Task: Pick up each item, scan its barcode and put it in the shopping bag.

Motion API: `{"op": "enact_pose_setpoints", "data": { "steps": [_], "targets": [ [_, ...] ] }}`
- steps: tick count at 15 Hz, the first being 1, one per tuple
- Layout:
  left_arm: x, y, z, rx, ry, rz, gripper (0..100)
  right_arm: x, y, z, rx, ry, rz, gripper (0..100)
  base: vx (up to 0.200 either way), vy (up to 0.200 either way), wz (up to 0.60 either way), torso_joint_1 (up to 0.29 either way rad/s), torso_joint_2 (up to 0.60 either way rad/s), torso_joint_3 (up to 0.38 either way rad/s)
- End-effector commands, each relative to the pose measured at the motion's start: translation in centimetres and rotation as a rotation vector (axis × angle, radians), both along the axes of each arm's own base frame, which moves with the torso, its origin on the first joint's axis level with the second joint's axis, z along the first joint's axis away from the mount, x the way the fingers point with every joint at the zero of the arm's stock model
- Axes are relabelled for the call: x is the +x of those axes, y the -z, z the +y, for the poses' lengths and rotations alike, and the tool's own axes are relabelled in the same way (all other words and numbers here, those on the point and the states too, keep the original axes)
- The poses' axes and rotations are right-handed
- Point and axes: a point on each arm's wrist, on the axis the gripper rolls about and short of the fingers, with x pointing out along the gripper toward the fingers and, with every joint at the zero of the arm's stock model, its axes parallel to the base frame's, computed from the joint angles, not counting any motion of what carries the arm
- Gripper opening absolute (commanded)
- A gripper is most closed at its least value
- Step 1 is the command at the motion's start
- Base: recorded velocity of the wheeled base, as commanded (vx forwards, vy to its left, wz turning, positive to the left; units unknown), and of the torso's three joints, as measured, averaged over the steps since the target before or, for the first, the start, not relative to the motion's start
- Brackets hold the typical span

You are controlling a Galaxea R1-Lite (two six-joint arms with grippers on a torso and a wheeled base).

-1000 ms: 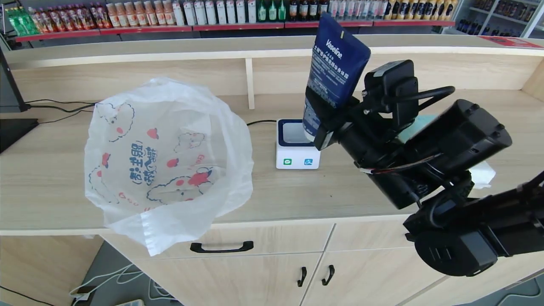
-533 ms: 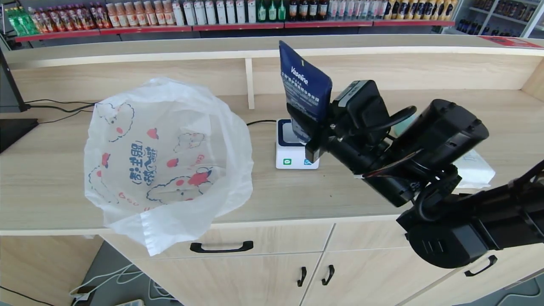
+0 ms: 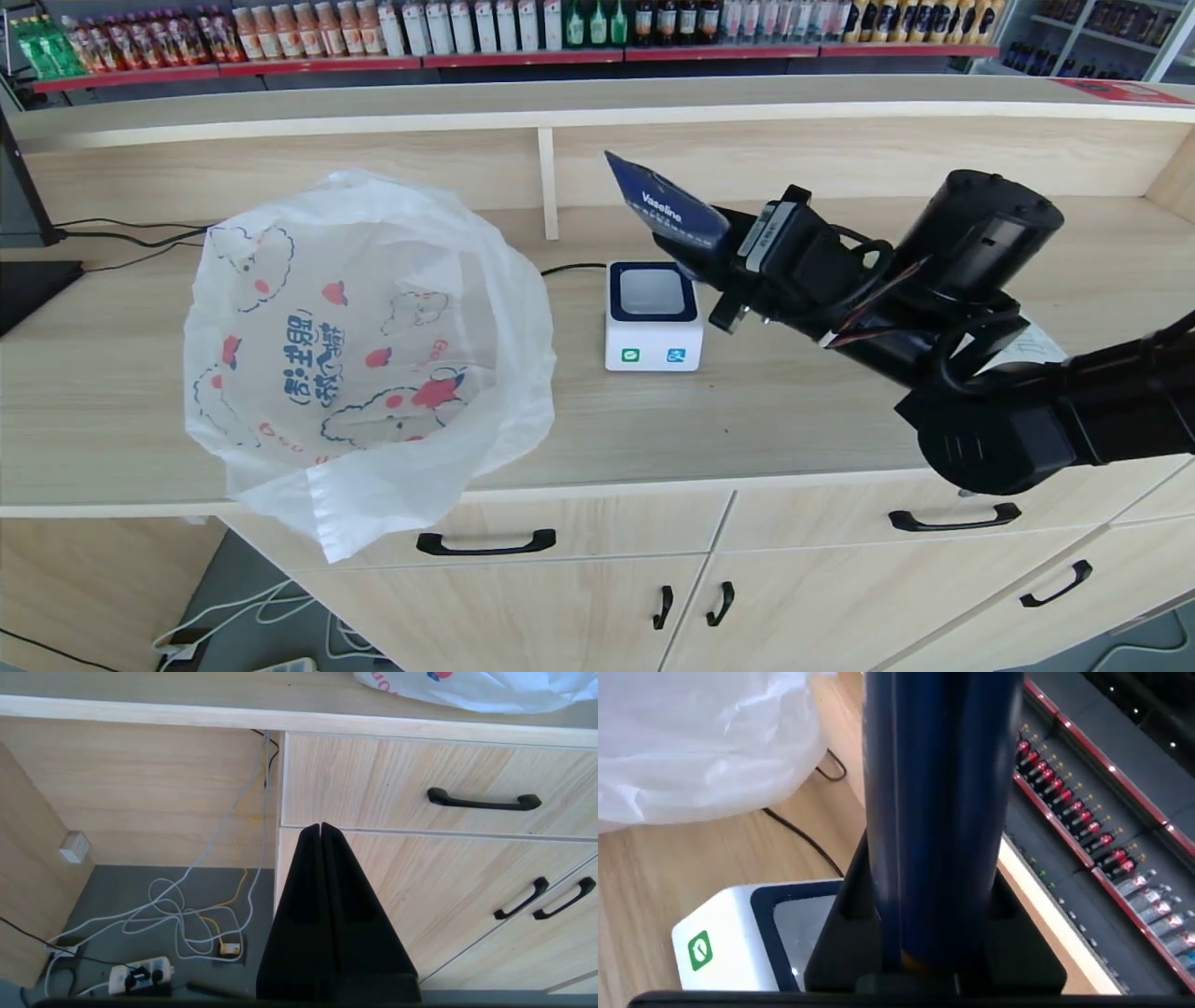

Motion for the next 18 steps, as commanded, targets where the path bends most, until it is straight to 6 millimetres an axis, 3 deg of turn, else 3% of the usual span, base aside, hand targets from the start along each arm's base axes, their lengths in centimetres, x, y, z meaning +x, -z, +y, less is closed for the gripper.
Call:
{"op": "enact_pose_setpoints", "data": {
  "steps": [1, 5, 10, 18],
  "targets": [
    [0.0, 0.0, 0.0, -0.001, 0.000, 0.001, 0, 0.7, 0.2, -0.8, -0.026, 0.015, -0.009, 0, 0.000, 0.000, 0.00, 0.000, 0.00, 0.000],
    [0.0, 0.0, 0.0, -0.001, 0.000, 0.001, 0, 1.6, 1.1, -1.1, -0.057, 0.004, 0.005, 0, 0.000, 0.000, 0.00, 0.000, 0.00, 0.000],
    [0.0, 0.0, 0.0, -0.001, 0.000, 0.001, 0, 3.3, 0.3, -0.3, -0.051, 0.003, -0.008, 0, 0.000, 0.000, 0.00, 0.000, 0.00, 0.000],
    [0.0, 0.0, 0.0, -0.003, 0.000, 0.001, 0, 3.3, 0.8, 0.3, -0.063, -0.009, 0.010, 0, 0.000, 0.000, 0.00, 0.000, 0.00, 0.000]
  ]
}}
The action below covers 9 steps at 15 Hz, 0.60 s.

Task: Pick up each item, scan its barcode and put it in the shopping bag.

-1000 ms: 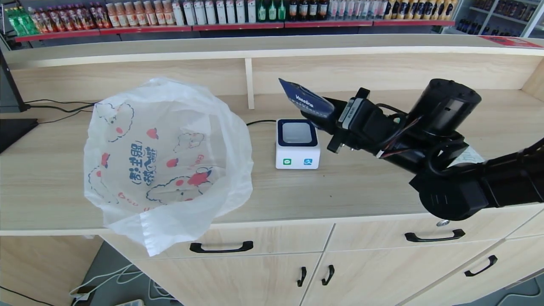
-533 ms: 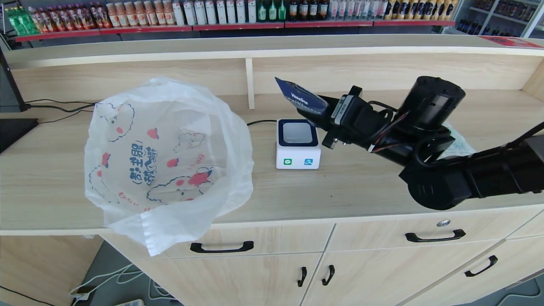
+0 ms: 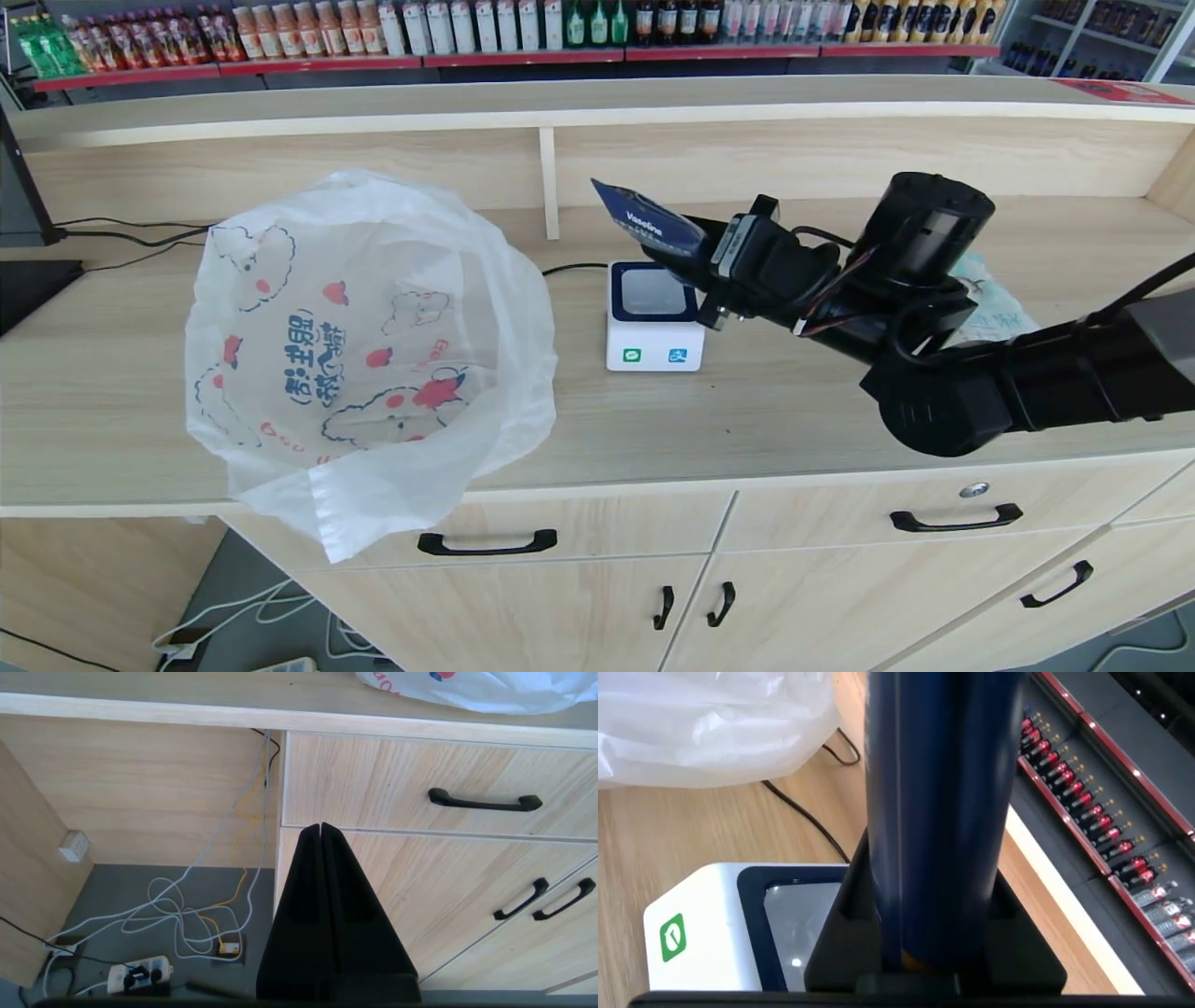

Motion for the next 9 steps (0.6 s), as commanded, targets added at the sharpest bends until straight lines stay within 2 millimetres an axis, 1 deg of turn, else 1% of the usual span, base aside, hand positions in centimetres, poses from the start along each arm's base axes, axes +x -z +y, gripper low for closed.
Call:
{"op": "enact_pose_setpoints", "data": {
  "steps": [1, 9],
  "targets": [
    [0.00, 0.01, 0.00, 0.000, -0.002, 0.001, 0, -0.04, 0.05, 0.05, -0.001, -0.001, 0.002, 0, 0.000, 0.000, 0.00, 0.000, 0.00, 0.000],
    [0.00, 0.01, 0.00, 0.000, 0.000, 0.001, 0, -0.11, -0.22, -0.08, 0.000, 0.011, 0.006, 0, 0.000, 0.000, 0.00, 0.000, 0.00, 0.000]
  ]
}}
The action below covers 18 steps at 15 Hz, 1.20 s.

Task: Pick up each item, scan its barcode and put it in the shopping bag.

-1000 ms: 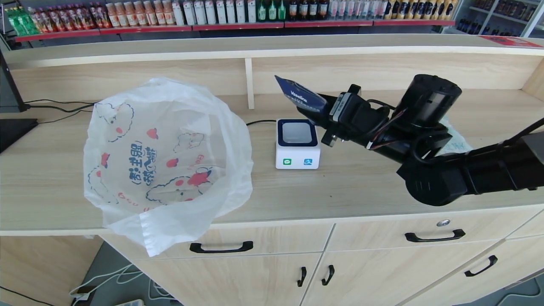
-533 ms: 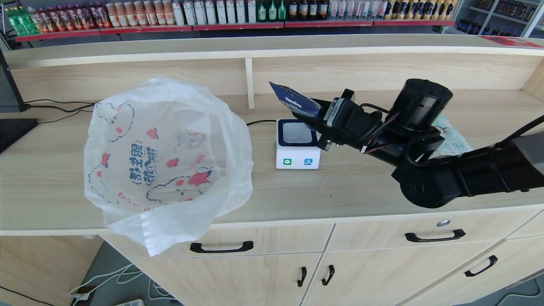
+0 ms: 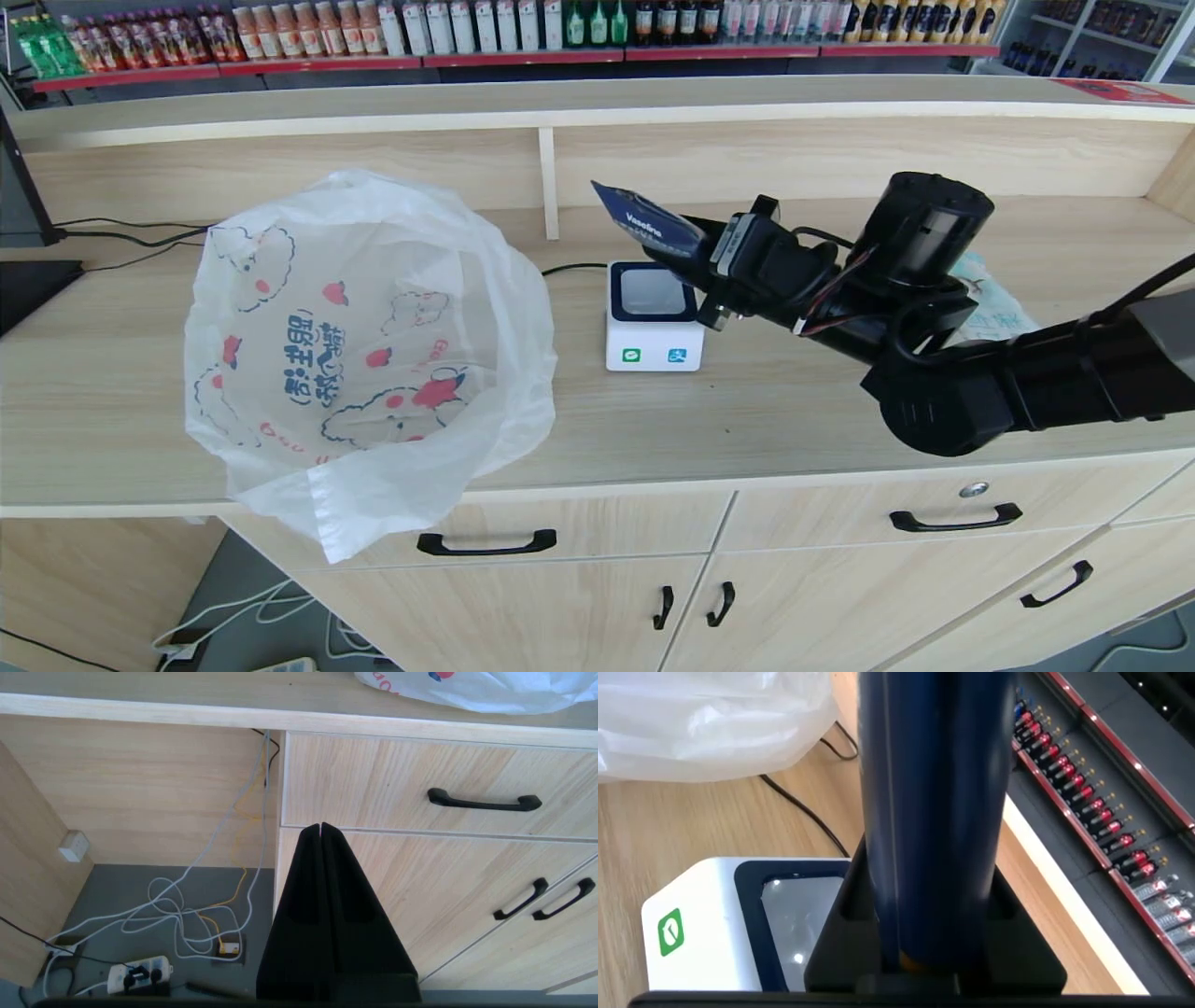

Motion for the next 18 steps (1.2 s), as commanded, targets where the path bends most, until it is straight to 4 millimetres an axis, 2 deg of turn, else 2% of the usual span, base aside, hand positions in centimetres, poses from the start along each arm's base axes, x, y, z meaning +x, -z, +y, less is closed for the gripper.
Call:
{"op": "enact_pose_setpoints", "data": {
  "steps": [1, 4, 6, 9, 12, 18],
  "targets": [
    [0.0, 0.0, 0.0, 0.000, 0.000, 0.000, 0, -0.1, -0.3, -0.1, 0.002, 0.000, -0.004, 0, 0.000, 0.000, 0.00, 0.000, 0.00, 0.000],
    [0.0, 0.0, 0.0, 0.000, 0.000, 0.000, 0, -0.2, -0.3, -0.1, 0.002, -0.002, 0.002, 0, 0.000, 0.000, 0.00, 0.000, 0.00, 0.000],
    [0.0, 0.0, 0.0, 0.000, 0.000, 0.000, 0, -0.8, -1.5, -0.5, 0.044, 0.021, 0.010, 0, 0.000, 0.000, 0.00, 0.000, 0.00, 0.000],
    [0.0, 0.0, 0.0, 0.001, 0.000, 0.000, 0, -2.4, -4.4, -1.6, 0.157, 0.051, 0.018, 0, 0.000, 0.000, 0.00, 0.000, 0.00, 0.000],
    [0.0, 0.0, 0.0, 0.000, -0.001, 0.000, 0, -3.5, -6.1, -2.4, 0.295, 0.051, 0.014, 0, 0.000, 0.000, 0.00, 0.000, 0.00, 0.000],
    [0.0, 0.0, 0.0, 0.000, -0.001, 0.000, 0, -5.6, -5.3, -5.6, 0.549, 0.055, 0.106, 0, 0.000, 0.000, 0.00, 0.000, 0.00, 0.000]
  ]
}}
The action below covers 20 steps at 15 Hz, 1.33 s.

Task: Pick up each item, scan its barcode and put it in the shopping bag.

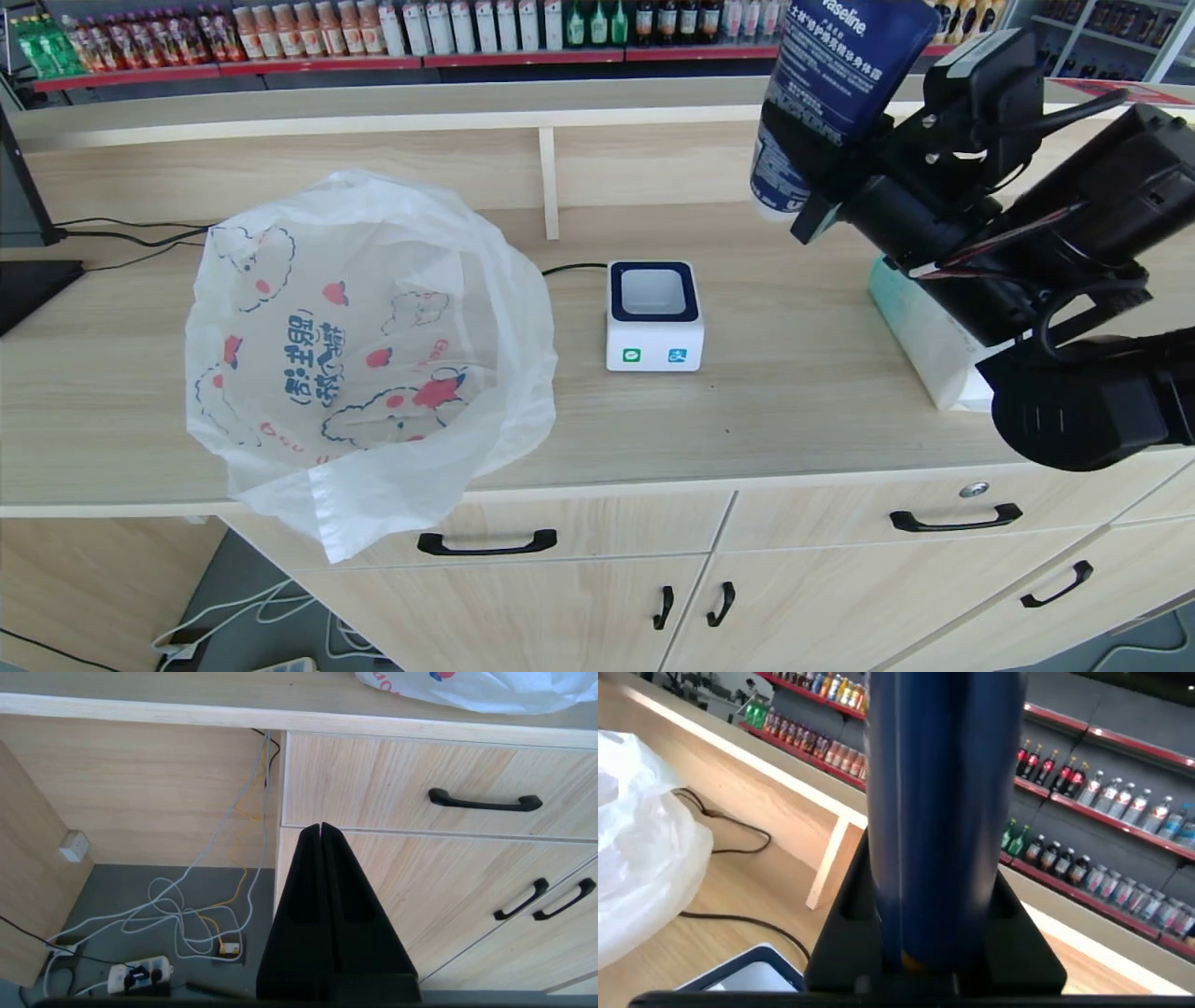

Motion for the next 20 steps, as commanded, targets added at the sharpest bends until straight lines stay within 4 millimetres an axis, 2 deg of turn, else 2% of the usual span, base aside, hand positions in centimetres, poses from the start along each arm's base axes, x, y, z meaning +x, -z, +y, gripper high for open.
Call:
{"op": "enact_pose_setpoints", "data": {
  "steps": [1, 4, 7, 8, 10, 12, 20],
  "targets": [
    [0.0, 0.0, 0.0, 0.000, -0.001, 0.000, 0, -1.6, 0.6, -2.2, 0.062, 0.046, 0.036, 0, 0.000, 0.000, 0.00, 0.000, 0.00, 0.000],
    [0.0, 0.0, 0.0, 0.000, -0.001, 0.000, 0, -3.3, 3.2, -5.7, 0.078, 0.126, 0.139, 0, 0.000, 0.000, 0.00, 0.000, 0.00, 0.000],
    [0.0, 0.0, 0.0, 0.000, 0.001, 0.000, 0, -5.2, 4.2, -7.0, 0.142, 0.174, 0.181, 0, 0.000, 0.000, 0.00, 0.000, 0.00, 0.000],
    [0.0, 0.0, 0.0, 0.000, 0.001, 0.000, 0, -5.6, 4.7, -7.3, 0.214, 0.212, 0.211, 0, 0.000, 0.000, 0.00, 0.000, 0.00, 0.000],
    [0.0, 0.0, 0.0, 0.000, 0.001, 0.000, 0, -5.6, 5.3, -8.2, 0.375, 0.310, 0.272, 0, 0.000, 0.000, 0.00, 0.000, 0.00, 0.000],
    [0.0, 0.0, 0.0, 0.000, 0.001, 0.000, 0, -5.5, 5.5, -9.6, 0.404, 0.372, 0.270, 0, 0.000, 0.000, 0.00, 0.000, 0.00, 0.000],
    [0.0, 0.0, 0.0, 0.000, 0.001, 0.000, 0, -6.2, 6.0, -9.8, 0.397, 0.378, 0.288, 0, -0.200, 0.000, 0.00, 0.001, 0.00, 0.002]
  ]
}}
